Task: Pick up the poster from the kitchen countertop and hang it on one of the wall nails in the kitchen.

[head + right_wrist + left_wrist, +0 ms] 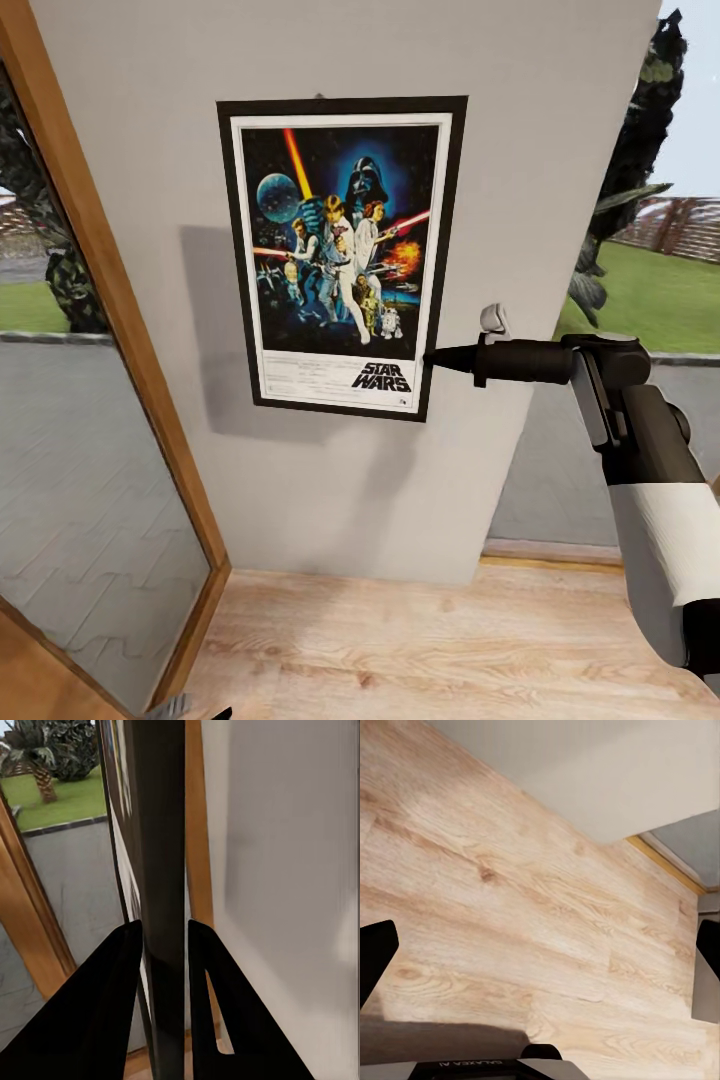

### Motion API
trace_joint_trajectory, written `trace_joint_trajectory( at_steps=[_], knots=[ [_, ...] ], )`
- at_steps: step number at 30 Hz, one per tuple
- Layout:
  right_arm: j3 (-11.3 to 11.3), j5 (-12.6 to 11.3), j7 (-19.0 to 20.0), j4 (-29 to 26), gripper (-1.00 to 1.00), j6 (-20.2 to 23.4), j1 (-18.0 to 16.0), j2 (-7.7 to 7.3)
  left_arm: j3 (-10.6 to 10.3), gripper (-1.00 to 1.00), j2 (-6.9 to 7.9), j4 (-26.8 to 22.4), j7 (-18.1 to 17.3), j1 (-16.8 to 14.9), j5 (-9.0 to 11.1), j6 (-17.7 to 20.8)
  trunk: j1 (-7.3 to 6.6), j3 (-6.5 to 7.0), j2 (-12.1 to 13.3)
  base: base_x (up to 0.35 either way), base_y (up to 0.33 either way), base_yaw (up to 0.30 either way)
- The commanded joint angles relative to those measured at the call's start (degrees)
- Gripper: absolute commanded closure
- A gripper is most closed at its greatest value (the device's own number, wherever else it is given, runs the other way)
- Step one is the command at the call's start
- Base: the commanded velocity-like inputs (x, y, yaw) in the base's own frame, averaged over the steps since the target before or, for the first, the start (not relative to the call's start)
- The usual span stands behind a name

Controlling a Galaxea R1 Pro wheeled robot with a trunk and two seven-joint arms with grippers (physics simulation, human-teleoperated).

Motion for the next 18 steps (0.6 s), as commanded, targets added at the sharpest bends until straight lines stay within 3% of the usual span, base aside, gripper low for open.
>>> trace_joint_trajectory(
  at_steps=[1,7,18],
  knots=[
    [0.09,-0.44,-0.01,0.02,1.00,0.53,-0.07,-0.05,-0.47,-1.00,0.02,0.04,-0.07,-0.06,0.23,-0.49,0.04,-0.13,-0.13,0.050,0.000,0.000],
    [0.09,-0.44,-0.01,0.02,1.00,0.53,-0.07,-0.05,-0.46,-1.00,0.02,0.04,-0.08,-0.06,0.23,-0.49,0.04,-0.13,-0.13,0.122,0.000,0.000],
    [0.09,-0.44,-0.08,0.02,1.00,0.58,-0.07,-0.05,-0.45,-1.00,0.02,0.04,-0.08,-0.06,0.23,-0.49,0.04,-0.13,-0.13,0.010,0.000,0.000]
  ],
)
